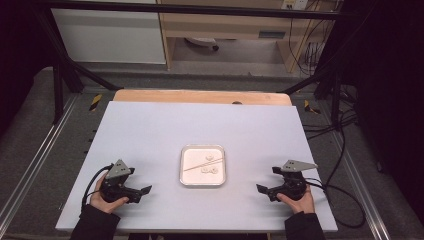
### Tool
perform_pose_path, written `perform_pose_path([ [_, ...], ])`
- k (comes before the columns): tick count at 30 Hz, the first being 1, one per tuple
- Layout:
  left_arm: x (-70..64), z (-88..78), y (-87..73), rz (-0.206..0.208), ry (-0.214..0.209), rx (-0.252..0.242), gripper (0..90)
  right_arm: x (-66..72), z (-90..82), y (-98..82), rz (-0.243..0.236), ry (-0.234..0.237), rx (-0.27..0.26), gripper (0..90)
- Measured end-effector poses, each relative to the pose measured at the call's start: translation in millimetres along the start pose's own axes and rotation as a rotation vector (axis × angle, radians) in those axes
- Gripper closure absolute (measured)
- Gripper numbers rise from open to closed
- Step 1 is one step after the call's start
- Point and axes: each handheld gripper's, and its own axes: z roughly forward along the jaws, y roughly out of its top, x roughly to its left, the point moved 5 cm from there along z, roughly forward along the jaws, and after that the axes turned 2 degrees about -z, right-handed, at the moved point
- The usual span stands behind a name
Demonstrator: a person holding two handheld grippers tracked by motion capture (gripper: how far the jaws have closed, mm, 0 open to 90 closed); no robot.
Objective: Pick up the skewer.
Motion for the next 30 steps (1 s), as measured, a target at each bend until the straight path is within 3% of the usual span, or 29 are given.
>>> perform_pose_path([
  [30,-12.4,9.6,12.2,0.024,-0.003,0.014,6.3,2.0,3.8,-1.5,-0.005,0.013,0.018,0.9],
])
